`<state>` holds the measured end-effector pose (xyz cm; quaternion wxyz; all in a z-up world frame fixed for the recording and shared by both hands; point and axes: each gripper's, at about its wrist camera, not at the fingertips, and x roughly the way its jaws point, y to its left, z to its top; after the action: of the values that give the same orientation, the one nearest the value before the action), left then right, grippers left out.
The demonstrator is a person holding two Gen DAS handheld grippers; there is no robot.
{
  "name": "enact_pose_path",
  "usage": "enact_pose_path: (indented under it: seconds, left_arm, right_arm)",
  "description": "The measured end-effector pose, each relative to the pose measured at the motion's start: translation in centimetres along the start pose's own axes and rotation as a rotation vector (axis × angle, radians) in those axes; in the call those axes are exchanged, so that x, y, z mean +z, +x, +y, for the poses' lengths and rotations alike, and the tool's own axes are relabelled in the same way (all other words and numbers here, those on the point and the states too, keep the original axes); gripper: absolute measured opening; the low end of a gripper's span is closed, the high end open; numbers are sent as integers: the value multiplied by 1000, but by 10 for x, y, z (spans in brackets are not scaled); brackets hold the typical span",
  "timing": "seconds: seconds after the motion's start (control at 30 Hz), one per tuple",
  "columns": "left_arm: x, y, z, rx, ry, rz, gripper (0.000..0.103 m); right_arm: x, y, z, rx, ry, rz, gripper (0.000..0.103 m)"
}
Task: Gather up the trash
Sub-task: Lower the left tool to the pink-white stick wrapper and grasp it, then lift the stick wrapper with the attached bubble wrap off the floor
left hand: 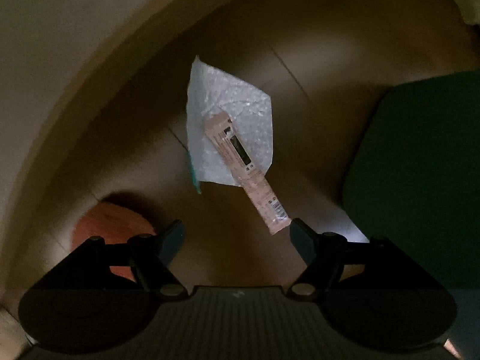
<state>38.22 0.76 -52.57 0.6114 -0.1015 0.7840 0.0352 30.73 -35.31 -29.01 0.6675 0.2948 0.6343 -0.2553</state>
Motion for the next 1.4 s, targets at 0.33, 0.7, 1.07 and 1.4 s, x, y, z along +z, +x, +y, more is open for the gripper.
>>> enact_pose_path:
  seconds: [0.33,0.7,1.07,1.4]
  left_arm:
    - [13,68,-3,-20,-175,22,65]
    - [4,89,-13,-16,-185,27,43]
    - [-8,67,-12,-18,-99,2,24]
    - [-29,-36,2,-93,73,-11,12]
  right_arm:
    - [-8,8,6,77,-46,12,6]
    - [-12,9,11,85,-75,-5,6]
    - [-12,8,12,75,-52,-22,5]
    - [-20,-2,3,58,0,4,5]
